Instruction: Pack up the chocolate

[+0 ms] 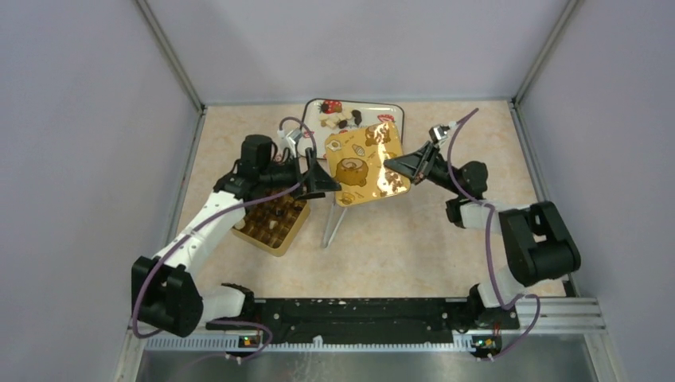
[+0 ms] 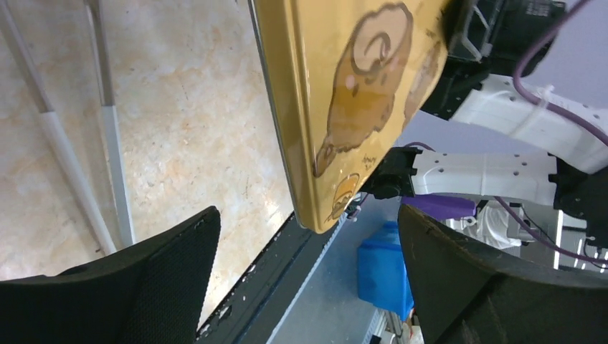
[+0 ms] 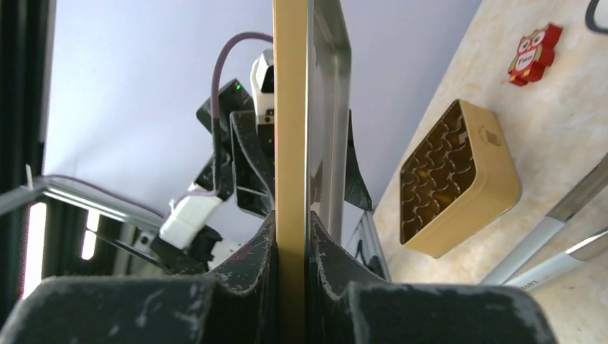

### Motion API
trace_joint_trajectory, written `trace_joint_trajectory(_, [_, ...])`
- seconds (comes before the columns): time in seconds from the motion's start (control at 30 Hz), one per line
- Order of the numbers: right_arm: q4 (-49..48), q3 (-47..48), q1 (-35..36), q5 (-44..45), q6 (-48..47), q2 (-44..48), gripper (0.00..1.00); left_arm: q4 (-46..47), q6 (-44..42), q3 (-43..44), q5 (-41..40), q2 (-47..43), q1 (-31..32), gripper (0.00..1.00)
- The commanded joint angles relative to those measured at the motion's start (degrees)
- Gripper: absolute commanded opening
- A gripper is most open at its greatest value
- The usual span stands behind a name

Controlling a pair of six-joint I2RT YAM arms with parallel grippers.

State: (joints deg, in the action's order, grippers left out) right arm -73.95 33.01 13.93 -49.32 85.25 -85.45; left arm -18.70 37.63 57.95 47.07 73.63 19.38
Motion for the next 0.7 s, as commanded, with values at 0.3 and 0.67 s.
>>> trace_joint_trajectory(0.3, [-24.65,8.10,9.74,3.09,9.05,-9.64,0.00,26.26,16.26,-13.94,2.15,-8.29,-1.75,0.75])
trace_joint_trajectory(0.67, [-24.60,6.06,10.81,4.33,8.70,-11.05,0.00,39.46,26.85,-18.29,-1.05,-13.14,-2.53,0.39])
